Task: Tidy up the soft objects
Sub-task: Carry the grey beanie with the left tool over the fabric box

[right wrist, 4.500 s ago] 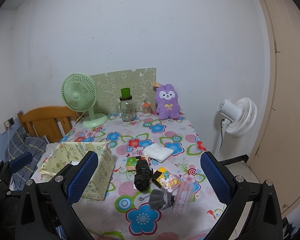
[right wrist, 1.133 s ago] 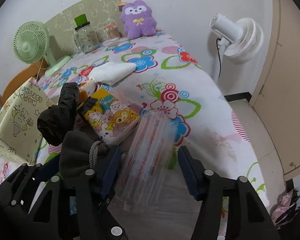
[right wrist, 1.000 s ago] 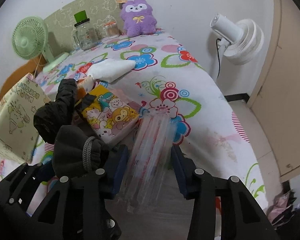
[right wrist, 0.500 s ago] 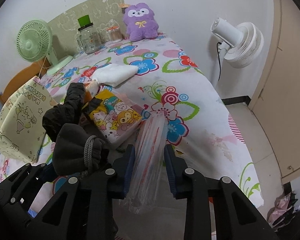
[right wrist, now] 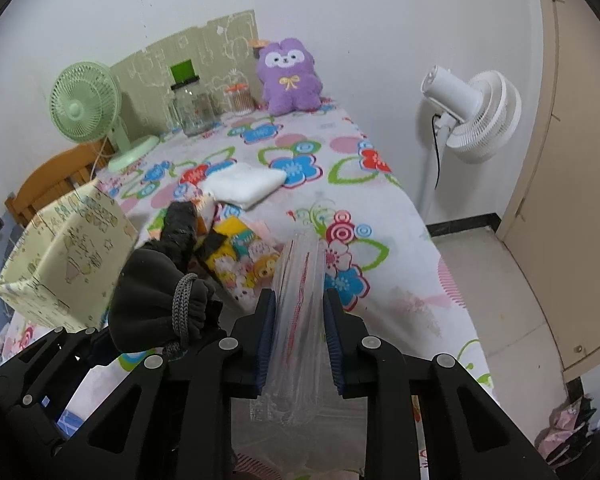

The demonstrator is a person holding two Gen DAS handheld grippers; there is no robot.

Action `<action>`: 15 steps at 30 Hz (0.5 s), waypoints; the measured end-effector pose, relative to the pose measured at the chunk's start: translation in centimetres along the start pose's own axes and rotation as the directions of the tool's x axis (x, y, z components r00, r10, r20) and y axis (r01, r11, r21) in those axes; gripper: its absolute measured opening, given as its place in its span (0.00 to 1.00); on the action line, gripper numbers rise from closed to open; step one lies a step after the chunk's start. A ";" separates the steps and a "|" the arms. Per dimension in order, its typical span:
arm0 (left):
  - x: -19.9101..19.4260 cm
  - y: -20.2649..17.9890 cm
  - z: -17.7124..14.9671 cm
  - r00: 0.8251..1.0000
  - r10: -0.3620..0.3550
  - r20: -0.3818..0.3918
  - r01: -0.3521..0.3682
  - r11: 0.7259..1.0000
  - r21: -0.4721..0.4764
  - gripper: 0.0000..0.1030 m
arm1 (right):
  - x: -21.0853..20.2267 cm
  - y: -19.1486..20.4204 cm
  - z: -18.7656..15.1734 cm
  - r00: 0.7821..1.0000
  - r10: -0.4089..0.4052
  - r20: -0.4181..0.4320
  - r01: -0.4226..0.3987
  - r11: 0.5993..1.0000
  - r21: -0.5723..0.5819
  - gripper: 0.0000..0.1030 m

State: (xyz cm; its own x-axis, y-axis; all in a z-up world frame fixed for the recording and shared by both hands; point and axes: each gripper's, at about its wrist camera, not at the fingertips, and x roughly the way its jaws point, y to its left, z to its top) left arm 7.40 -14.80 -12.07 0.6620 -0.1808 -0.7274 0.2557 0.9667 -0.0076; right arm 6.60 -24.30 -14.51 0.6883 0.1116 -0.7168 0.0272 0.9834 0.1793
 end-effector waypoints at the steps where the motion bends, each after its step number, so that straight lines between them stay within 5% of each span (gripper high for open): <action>1: -0.3 0.0 0.2 1.000 0.001 0.006 -0.001 1.000 0.000 0.49 | -0.3 0.1 0.2 1.000 -0.001 0.008 0.001 1.000 -0.001 0.26; 15: -4.3 0.8 2.2 0.996 0.005 0.084 -0.005 1.000 -0.002 0.49 | -4.1 1.7 2.6 0.995 -0.003 0.098 0.006 1.000 -0.023 0.26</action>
State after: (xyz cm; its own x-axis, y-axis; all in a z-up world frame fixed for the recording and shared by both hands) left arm 6.31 -13.68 -7.45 0.7201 -0.1909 -0.6671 0.2514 0.9679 -0.0055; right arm 5.71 -23.47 -9.58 0.7559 0.0937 -0.6480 0.0143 0.9871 0.1594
